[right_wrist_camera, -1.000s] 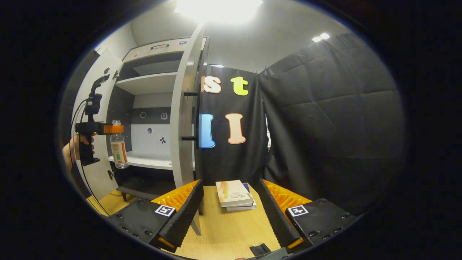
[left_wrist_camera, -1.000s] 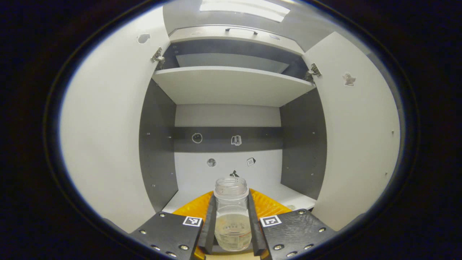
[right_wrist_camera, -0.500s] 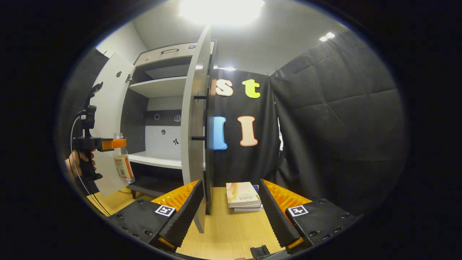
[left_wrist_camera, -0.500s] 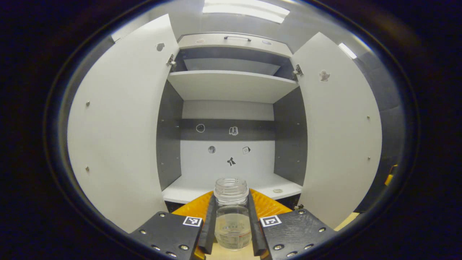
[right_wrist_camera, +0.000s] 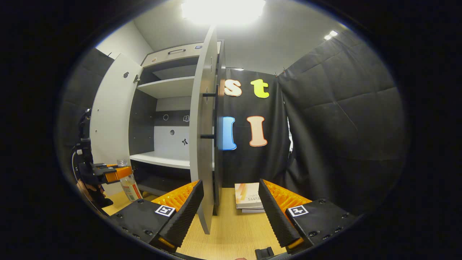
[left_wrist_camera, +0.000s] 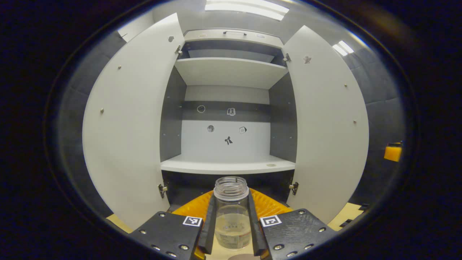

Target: Grasp the bottle in the cabinet with the left hand and place it on the coaster, then close the right door with the right hand and the left door with the left hand.

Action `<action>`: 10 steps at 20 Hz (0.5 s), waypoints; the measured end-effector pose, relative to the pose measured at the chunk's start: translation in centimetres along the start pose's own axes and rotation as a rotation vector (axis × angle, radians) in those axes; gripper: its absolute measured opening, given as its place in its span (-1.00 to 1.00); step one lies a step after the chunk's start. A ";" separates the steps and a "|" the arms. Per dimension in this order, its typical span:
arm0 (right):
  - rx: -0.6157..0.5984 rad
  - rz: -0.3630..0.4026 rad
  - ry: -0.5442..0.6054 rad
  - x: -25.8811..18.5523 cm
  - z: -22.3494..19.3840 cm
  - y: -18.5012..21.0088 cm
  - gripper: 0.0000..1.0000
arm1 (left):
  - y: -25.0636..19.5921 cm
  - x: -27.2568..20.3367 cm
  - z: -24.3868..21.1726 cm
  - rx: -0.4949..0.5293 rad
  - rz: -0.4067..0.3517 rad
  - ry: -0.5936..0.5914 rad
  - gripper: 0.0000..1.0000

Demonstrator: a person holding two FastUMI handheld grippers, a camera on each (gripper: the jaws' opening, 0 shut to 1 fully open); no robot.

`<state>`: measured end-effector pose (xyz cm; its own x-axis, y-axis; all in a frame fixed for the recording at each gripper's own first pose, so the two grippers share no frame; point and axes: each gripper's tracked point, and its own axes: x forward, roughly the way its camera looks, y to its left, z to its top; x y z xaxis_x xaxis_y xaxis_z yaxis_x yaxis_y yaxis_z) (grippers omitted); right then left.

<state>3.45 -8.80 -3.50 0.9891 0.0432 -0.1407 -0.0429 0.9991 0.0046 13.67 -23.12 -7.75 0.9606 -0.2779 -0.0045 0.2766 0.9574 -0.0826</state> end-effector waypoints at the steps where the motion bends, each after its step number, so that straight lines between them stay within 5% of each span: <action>1: -0.005 0.003 0.007 0.1 -0.2 0.1 0.95 | -0.1 -0.3 -1.2 0.008 0.001 0.007 -0.14; 10: -0.059 -0.018 0.017 0.2 -1.2 0.0 0.95 | -1.4 -2.4 -9.5 -0.029 -0.027 0.087 -0.14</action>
<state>3.45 -8.80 -4.76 0.9872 0.0246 -0.1573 -0.0339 0.9978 -0.0563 10.71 -24.55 -17.05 0.9464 -0.3107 -0.0887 0.3004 0.9471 -0.1131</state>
